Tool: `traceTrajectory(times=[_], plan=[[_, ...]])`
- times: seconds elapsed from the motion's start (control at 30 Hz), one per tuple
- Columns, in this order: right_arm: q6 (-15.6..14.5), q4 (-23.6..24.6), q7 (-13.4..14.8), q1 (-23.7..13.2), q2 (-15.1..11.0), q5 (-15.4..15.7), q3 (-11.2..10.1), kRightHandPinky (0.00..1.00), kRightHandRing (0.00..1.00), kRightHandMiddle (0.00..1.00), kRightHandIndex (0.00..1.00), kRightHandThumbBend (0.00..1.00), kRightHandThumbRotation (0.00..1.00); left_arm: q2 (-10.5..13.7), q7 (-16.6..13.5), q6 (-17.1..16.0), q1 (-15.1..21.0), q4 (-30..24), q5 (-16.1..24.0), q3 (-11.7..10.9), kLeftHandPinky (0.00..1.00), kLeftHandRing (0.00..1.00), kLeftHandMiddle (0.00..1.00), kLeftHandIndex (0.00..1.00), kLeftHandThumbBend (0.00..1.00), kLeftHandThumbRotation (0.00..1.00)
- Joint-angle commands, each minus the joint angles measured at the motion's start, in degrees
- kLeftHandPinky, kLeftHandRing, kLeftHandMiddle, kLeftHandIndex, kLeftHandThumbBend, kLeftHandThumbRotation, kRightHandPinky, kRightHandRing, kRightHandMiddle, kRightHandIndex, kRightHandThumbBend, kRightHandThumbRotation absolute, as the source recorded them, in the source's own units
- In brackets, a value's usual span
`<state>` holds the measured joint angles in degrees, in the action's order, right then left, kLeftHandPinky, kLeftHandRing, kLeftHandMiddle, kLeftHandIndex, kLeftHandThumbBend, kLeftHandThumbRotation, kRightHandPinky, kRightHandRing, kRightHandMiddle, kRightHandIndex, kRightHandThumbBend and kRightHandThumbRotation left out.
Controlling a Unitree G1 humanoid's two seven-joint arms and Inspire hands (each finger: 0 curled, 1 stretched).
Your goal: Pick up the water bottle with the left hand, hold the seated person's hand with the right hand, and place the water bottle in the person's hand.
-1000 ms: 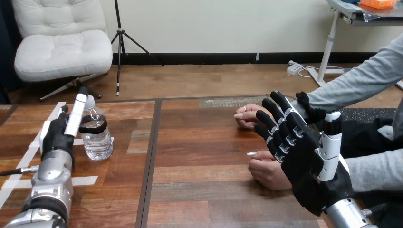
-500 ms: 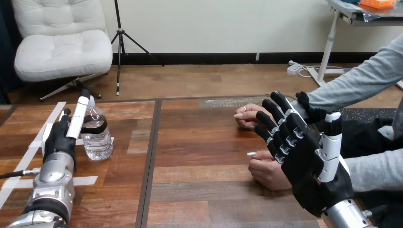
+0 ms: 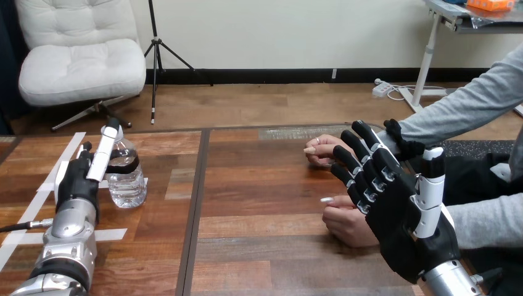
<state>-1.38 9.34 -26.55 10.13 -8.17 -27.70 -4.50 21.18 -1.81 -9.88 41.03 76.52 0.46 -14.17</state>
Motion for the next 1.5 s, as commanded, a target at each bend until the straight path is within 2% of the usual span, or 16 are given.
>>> traceTrajectory(times=[0.0,0.13,0.27,0.53,0.8,1.47], plan=[[0.51,3.08,-0.66,-1.74,0.28,-1.39,-0.49,1.00,1.00,1.00,1.00,0.94,1.00,-0.07,-0.10,0.13,1.41,-0.57,0.35,0.37,1.00,1.00,1.00,1.00,0.87,0.83],[0.56,3.14,-0.59,-1.71,0.18,-1.40,-0.37,1.00,1.00,1.00,1.00,0.93,1.00,-0.10,-0.67,0.83,1.74,-0.64,0.38,0.41,1.00,1.00,1.00,1.00,0.91,0.80],[0.45,3.21,-0.45,-1.68,0.11,-1.36,-0.31,1.00,1.00,1.00,1.00,0.93,1.00,-0.28,-1.52,1.08,2.07,-0.76,0.10,0.13,1.00,1.00,1.00,1.00,0.96,0.72],[0.49,3.29,-0.35,-1.61,0.20,-1.31,-0.26,1.00,1.00,1.00,1.00,0.94,1.00,-0.39,-3.41,1.78,2.54,-0.72,0.32,0.25,1.00,1.00,1.00,1.00,1.00,0.62],[0.58,3.29,-0.68,-1.52,0.18,-1.58,-0.28,1.00,1.00,1.00,1.00,0.94,1.00,-0.50,-3.91,2.07,2.87,-0.65,0.10,0.08,1.00,1.00,1.00,1.00,1.00,0.55],[0.83,3.49,-1.07,-1.11,0.26,-1.61,-0.36,1.00,1.00,1.00,1.00,0.94,1.00,-0.84,-6.58,1.71,3.61,-0.76,-0.41,-0.38,1.00,1.00,1.00,1.00,0.94,0.30]])
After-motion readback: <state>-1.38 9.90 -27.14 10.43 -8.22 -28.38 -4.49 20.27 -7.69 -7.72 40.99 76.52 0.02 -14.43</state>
